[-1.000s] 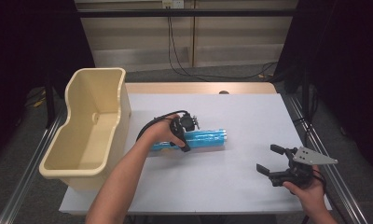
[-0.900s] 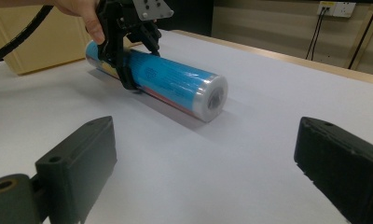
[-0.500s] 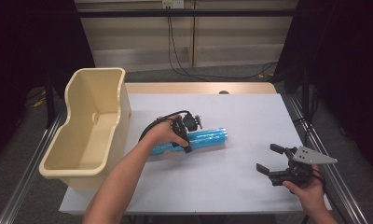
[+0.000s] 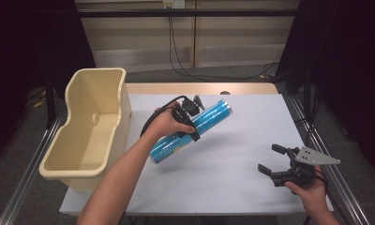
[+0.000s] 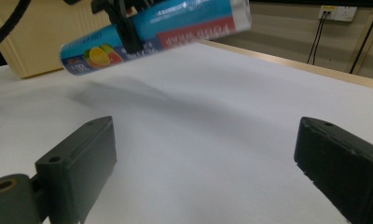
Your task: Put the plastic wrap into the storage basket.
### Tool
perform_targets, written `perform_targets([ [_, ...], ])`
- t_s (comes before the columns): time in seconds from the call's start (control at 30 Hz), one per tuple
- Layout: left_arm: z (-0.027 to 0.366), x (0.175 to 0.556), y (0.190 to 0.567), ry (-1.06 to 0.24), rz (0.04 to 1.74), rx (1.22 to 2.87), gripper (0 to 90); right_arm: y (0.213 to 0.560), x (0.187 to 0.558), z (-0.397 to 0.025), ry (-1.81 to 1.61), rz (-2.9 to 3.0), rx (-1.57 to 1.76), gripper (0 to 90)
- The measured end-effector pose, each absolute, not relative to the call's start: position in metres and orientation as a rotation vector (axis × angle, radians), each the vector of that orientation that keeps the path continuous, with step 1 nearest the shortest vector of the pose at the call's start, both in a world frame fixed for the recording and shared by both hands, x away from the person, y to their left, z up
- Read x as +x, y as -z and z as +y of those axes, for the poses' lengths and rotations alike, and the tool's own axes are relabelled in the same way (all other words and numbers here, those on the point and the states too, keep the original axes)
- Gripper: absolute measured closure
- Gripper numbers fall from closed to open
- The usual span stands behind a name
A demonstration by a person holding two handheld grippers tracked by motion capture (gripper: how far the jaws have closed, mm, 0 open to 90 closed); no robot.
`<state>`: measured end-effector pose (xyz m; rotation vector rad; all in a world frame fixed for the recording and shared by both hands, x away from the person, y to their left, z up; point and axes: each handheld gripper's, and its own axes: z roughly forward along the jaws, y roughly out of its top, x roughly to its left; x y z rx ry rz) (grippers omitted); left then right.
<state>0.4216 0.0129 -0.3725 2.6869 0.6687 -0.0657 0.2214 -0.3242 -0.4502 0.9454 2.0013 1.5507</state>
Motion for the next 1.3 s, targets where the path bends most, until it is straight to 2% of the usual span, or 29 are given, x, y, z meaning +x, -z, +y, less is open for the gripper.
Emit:
perform_targets([
  [0.17, 0.024, 0.42, 0.339, 0.032, 0.737, 2.651, 31.8, 0.45, 0.221, -0.324, -1.552, 2.003, 0.944, 5.2],
  [0.53, 0.047, 0.417, 0.29, 0.053, 0.905, 2.572, 31.8, 0.45, 0.221, -0.323, -1.556, 1.999, 0.944, 5.1],
  [1.3, 0.103, 0.397, 0.22, 0.002, 1.108, 2.471, 31.9, 0.449, 0.221, -0.322, -1.562, 1.994, 0.952, 4.9],
])
